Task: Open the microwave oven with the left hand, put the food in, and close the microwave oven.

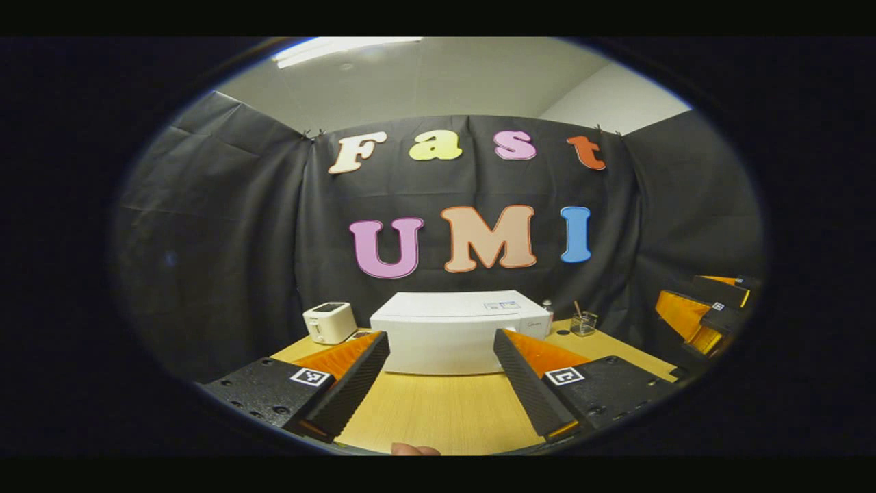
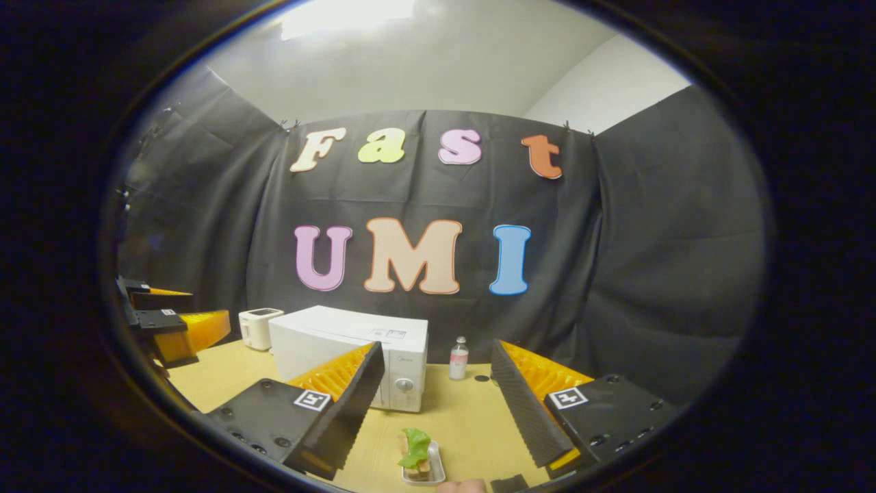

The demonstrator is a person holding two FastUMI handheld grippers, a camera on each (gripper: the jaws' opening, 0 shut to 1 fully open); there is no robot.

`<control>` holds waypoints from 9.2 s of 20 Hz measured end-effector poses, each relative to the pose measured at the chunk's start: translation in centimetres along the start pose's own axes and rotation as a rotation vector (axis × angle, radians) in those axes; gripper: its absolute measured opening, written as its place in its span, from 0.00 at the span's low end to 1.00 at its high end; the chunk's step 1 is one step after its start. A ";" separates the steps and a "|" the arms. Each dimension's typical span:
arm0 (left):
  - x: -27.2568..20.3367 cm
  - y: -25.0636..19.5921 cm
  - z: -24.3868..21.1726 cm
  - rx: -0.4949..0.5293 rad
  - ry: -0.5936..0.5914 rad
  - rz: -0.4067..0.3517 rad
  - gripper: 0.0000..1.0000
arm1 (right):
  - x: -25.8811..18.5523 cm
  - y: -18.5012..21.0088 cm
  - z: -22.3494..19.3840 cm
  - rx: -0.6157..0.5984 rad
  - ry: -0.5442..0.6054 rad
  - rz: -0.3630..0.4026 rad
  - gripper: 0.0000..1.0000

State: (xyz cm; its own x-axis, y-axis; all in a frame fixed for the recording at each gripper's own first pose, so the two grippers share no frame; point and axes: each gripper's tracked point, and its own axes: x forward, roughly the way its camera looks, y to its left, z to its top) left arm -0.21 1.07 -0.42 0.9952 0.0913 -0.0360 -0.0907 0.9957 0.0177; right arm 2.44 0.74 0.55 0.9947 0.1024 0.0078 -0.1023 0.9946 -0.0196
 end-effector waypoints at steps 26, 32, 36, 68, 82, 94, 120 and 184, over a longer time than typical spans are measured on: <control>13.5 -7.3 -10.4 0.038 0.019 -0.118 0.98 | 0.5 -3.3 -1.3 -0.037 -0.002 0.012 0.97; 18.0 -10.1 -14.8 0.068 0.043 -0.130 0.96 | -1.1 -5.4 -2.6 -0.048 0.034 -0.015 0.97; 20.6 -12.1 -17.5 0.055 0.076 -0.151 0.96 | -2.4 -6.8 -3.4 -0.058 0.055 -0.042 0.97; 27.4 -15.6 -22.9 -0.007 0.179 -0.141 0.01 | -5.4 -13.0 -6.5 -0.072 0.151 -0.172 0.99; 21.6 -14.4 -22.9 -0.014 0.227 -0.216 0.00 | -3.3 -12.9 -4.4 -0.048 0.101 -0.198 0.99; 7.2 -4.0 -23.7 0.012 0.349 -0.248 0.00 | 1.1 -3.7 -5.0 -0.011 0.080 -0.040 0.97; 1.3 11.7 -24.8 0.016 0.445 -0.038 0.03 | 2.3 3.9 -21.2 -0.089 0.360 0.096 0.97; -0.1 10.5 -5.3 -0.016 0.060 -0.112 0.95 | 9.5 15.0 -21.5 0.108 0.539 0.252 0.29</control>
State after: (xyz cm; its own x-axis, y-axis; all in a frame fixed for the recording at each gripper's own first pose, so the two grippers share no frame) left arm -1.50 11.55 -5.50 0.9951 -0.0204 -0.0967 0.0200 0.9998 -0.0053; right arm 10.60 16.18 -21.14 0.8018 0.3391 -0.4921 -0.3076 0.9402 0.1467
